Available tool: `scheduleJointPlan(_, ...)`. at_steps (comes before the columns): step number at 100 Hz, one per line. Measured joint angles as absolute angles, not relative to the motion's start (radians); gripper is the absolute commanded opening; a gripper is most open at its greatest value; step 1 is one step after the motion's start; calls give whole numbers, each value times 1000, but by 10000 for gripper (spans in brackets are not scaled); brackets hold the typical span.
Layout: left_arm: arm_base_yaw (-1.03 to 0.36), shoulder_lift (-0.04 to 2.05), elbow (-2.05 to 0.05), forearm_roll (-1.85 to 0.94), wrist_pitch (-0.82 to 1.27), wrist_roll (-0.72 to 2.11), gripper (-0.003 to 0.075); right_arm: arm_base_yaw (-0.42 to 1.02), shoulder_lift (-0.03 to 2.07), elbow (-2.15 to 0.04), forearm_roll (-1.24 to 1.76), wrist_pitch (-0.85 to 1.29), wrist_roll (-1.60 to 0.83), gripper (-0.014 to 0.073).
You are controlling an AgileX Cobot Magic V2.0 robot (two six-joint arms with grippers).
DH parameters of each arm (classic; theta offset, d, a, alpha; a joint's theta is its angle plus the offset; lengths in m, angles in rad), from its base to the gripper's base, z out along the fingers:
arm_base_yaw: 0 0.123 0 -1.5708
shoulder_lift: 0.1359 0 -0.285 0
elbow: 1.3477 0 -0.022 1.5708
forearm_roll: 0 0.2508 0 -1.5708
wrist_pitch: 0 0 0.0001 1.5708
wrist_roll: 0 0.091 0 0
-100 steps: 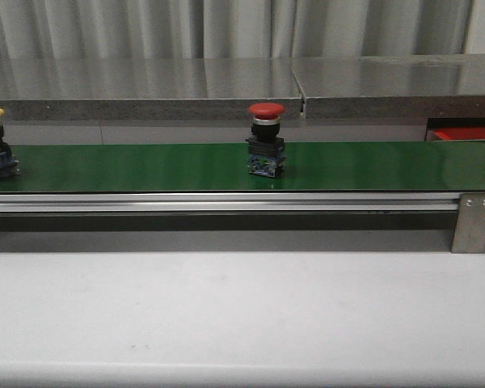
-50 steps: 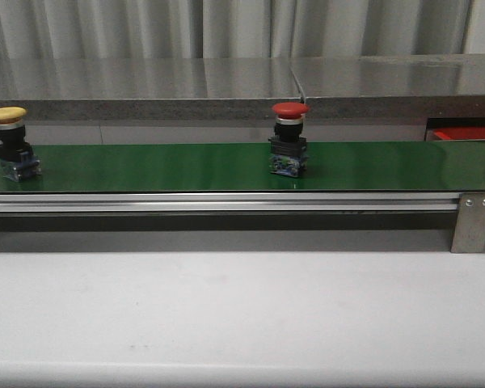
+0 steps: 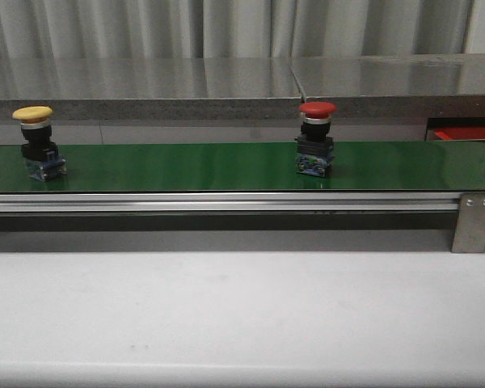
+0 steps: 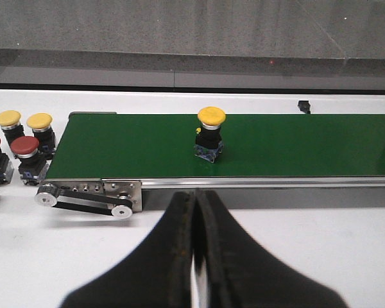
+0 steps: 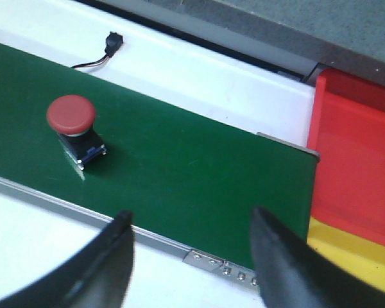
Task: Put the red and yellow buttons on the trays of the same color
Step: 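Move the right gripper above the red button arriving at the belt end, then grasp the red push-button with the right gripper and lift it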
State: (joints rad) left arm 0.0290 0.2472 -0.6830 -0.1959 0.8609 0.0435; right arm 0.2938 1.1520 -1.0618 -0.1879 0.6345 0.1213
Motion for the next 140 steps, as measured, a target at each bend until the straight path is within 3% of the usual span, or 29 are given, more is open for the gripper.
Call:
scheduleJointPlan(60, 29, 247, -683, -196, 862, 44, -20, 335, 1600, -1520, 0, 1059, -107, 592)
scheduleJointPlan(126, 29, 247, -683, -194, 862, 44, -20, 231, 1823, -1559, 41, 958, -38, 592)
scheduleJointPlan(134, 29, 247, -683, -194, 862, 44, -20, 231, 1842, -1559, 55, 947, -38, 549)
scheduleJointPlan(140, 29, 247, -683, -194, 862, 44, -20, 231, 1854, -1559, 62, 941, -38, 451)
